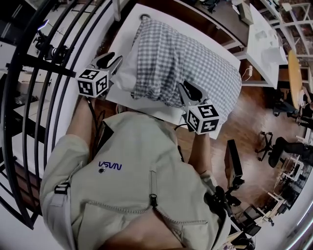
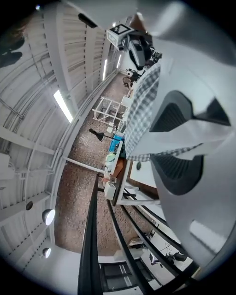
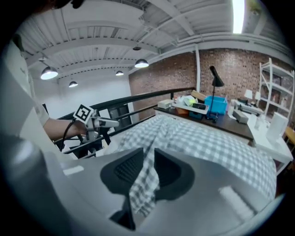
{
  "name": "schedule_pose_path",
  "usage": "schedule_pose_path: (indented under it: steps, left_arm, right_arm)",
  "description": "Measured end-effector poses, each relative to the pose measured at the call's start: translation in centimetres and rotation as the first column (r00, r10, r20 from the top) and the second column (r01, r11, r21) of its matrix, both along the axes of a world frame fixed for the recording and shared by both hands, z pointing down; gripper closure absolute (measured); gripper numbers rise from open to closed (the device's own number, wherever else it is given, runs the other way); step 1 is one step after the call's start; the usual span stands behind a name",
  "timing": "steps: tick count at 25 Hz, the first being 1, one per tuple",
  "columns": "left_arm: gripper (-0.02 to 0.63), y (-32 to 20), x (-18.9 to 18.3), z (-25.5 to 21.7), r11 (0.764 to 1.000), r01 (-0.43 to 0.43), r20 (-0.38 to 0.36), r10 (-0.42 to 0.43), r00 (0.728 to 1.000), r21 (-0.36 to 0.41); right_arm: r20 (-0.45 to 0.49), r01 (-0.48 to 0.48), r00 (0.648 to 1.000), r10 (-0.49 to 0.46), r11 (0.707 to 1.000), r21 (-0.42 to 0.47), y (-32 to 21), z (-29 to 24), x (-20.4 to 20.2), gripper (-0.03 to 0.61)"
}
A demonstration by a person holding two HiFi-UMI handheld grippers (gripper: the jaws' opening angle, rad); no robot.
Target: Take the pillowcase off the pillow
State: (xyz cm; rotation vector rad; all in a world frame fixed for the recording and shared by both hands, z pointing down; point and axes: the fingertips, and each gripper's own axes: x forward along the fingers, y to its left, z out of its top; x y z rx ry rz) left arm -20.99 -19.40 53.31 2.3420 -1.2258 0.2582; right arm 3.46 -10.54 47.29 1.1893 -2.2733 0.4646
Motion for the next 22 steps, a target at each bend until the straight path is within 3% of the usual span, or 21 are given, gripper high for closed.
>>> schedule_pose_path:
  steps: [3,6,7,9,11,14,18,21,22]
  left_arm:
    - [0.424,-3.1,3.0,2.2,0.996,-0.048,0.012,0.049,0.999,-0.069]
    - [0.390,-4.7,5.8,4.6,0.978,-0.129,-0.018,0.128,0.992,-0.166]
    - [0.397,-4.7,6.5,4.9,0.968,-0.159,-0.036,0.155,0.987,-0.192]
    - [0.500,-3.8,7.7,4.7,0.954,-0.214,-0.062,0.205,0.977,-0.212]
    - [0.573,-2.4,8.9,3.9,0.944,-0.265,-0.067,0.257,0.964,-0.195]
    - [0.589,-0.4,9.9,2.3,0.943,-0.302,-0.035,0.300,0.953,-0.139]
    - [0.591,1.5,10.4,-0.3,0.950,-0.308,0.021,0.309,0.951,-0.042]
    - [0.592,1.8,9.2,-1.4,0.962,-0.274,0.035,0.274,0.961,0.002]
    - [0.594,1.8,8.5,-1.8,0.967,-0.256,0.022,0.256,0.967,0.017]
  right_arm:
    - [-0.026,0.051,0.998,-0.050,0.998,0.045,-2.2,-0.6,-2.6,0.503]
    - [-0.050,0.095,0.995,-0.091,0.993,0.076,-4.6,-1.0,-5.4,0.502]
    - [-0.054,0.100,0.994,-0.096,0.992,0.082,-5.3,-1.0,-6.1,0.493]
    - [-0.061,0.104,0.993,-0.099,0.991,0.086,-6.9,-0.9,-7.1,0.470]
    - [-0.077,0.105,0.992,-0.099,0.991,0.082,-8.4,-0.7,-7.6,0.437]
    - [-0.110,0.108,0.989,-0.101,0.992,0.066,-11.0,0.0,-8.2,0.417]
    - [-0.228,0.155,0.962,-0.150,0.988,0.005,-12.6,2.9,-9.1,0.414]
    - [-0.292,0.171,0.944,-0.156,0.985,0.026,-13.2,2.9,-8.9,0.555]
    - [-0.285,0.161,0.948,-0.143,0.986,0.042,-13.6,2.4,-8.6,0.558]
